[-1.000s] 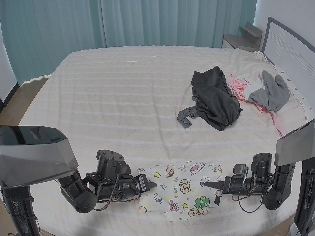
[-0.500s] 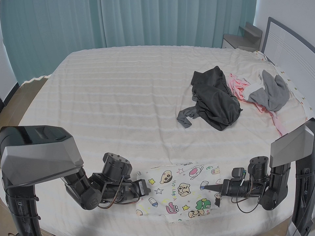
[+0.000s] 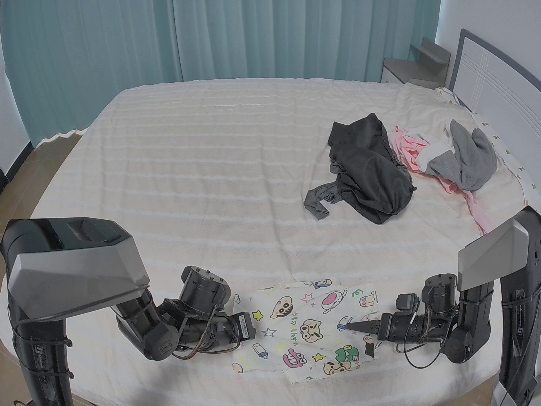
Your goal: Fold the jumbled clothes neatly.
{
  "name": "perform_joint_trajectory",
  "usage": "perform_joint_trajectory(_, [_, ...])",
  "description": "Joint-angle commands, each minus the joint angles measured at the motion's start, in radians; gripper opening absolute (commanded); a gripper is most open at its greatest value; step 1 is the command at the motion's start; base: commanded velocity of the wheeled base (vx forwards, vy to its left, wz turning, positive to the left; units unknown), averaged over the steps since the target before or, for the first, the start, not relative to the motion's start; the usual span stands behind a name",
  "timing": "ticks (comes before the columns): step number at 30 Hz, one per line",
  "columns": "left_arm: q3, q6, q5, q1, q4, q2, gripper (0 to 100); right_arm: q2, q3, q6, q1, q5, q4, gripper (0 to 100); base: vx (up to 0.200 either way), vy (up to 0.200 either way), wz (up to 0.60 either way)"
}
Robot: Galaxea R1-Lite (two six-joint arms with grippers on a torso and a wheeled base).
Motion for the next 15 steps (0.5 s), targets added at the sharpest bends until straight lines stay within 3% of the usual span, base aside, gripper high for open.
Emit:
perform_joint_trajectory(1, [-0.007,-0.001,0.0,0.0,0.005,0.002,0,0.007,0.0,-0.015,-0.001,0.0,0.0,100,0.0,0.0,0.0])
perform_joint_trajectory(15, [-0.02,-0.001,0.029,0.004,-0.001,0.005,0,-0.007,-0.011,-0.034,-0.043,0.0,0.0,100,0.0,0.0,0.0])
